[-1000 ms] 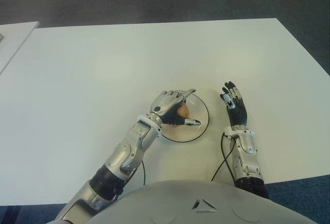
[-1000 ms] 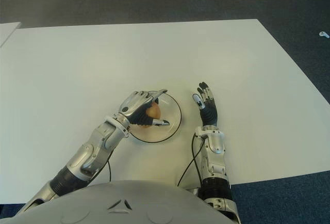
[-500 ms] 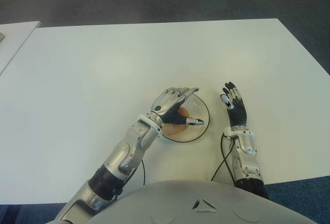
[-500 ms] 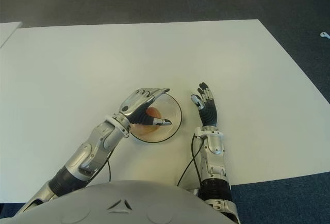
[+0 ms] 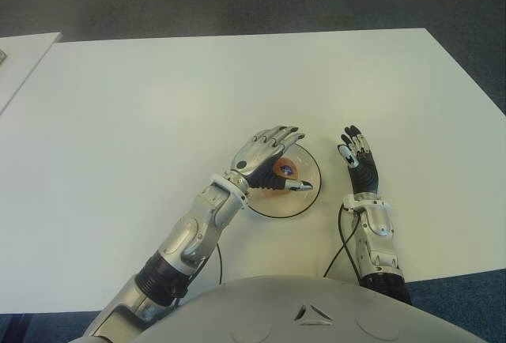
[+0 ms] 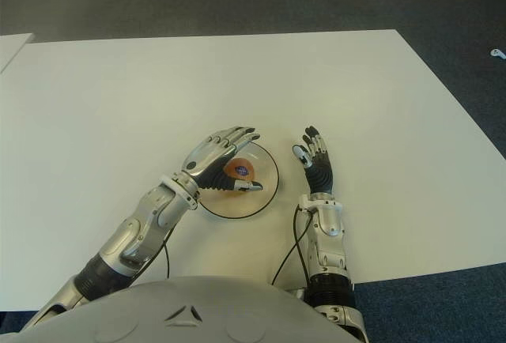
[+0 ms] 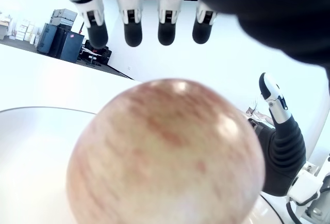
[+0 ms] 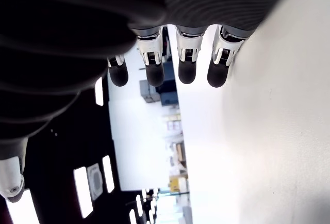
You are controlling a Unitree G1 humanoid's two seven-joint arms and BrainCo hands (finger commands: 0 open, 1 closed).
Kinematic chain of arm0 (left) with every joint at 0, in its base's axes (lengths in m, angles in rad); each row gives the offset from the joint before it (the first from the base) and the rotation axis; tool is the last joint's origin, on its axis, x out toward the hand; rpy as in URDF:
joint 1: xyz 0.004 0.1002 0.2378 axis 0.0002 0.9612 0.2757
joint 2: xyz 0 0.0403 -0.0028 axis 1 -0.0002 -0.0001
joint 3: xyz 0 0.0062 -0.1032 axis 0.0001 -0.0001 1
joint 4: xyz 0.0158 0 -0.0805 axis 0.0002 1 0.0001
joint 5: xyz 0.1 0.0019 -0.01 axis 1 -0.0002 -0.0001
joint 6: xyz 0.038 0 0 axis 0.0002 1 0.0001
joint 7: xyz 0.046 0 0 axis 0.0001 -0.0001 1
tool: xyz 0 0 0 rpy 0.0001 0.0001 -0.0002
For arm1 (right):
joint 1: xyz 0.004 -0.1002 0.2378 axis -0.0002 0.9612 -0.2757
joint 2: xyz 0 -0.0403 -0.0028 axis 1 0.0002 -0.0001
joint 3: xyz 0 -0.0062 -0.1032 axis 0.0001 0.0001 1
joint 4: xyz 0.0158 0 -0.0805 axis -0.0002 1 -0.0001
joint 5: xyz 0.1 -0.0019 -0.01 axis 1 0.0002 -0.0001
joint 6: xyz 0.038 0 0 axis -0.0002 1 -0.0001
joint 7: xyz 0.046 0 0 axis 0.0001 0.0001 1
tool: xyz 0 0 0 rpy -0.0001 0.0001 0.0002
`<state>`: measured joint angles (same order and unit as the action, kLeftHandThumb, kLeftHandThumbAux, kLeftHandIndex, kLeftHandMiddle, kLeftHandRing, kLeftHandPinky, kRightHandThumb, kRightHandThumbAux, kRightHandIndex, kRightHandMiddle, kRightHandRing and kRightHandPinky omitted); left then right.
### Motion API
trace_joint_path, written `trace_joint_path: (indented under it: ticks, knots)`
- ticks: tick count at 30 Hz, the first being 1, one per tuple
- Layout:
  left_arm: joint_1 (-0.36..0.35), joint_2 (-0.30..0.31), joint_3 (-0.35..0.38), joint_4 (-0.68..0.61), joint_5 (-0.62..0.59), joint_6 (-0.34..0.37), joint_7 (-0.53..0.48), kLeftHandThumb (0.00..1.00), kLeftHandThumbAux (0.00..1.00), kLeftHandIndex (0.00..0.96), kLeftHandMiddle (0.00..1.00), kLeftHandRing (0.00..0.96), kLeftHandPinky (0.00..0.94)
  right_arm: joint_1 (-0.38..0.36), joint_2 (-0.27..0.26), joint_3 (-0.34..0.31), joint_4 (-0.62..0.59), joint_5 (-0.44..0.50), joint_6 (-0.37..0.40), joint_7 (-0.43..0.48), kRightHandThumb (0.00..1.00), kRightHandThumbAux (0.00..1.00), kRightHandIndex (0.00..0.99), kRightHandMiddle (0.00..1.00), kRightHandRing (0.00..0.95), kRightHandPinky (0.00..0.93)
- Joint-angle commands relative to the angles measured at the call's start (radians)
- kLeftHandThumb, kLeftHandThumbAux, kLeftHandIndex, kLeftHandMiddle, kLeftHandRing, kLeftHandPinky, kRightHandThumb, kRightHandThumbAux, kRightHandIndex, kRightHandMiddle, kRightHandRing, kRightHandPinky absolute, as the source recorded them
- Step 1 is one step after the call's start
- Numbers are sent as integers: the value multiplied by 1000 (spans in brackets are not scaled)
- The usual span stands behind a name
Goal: Put the apples into the plate.
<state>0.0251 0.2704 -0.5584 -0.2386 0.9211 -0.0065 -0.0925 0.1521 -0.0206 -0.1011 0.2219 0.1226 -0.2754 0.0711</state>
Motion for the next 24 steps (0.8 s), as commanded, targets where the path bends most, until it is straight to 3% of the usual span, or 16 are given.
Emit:
trace_joint_path:
  ticks: [1, 18, 24]
  knots:
    - [-1, 5, 10, -5, -9, 2, -23, 71, 239, 0, 0, 0, 0, 38, 5, 4, 38, -6, 71, -5, 78, 511, 5, 2, 0, 0]
    - [-3, -3, 19, 3, -20, 3, -11, 88, 238, 0, 0, 0, 0, 35, 4, 8, 38, -17, 65, -11, 77, 511, 4, 6, 0, 0]
    - [3, -6, 57, -11, -38, 27, -13, 94, 248, 0, 0, 0, 0, 35, 9, 6, 38, -12, 75, -14, 80, 511, 7, 5, 0, 0]
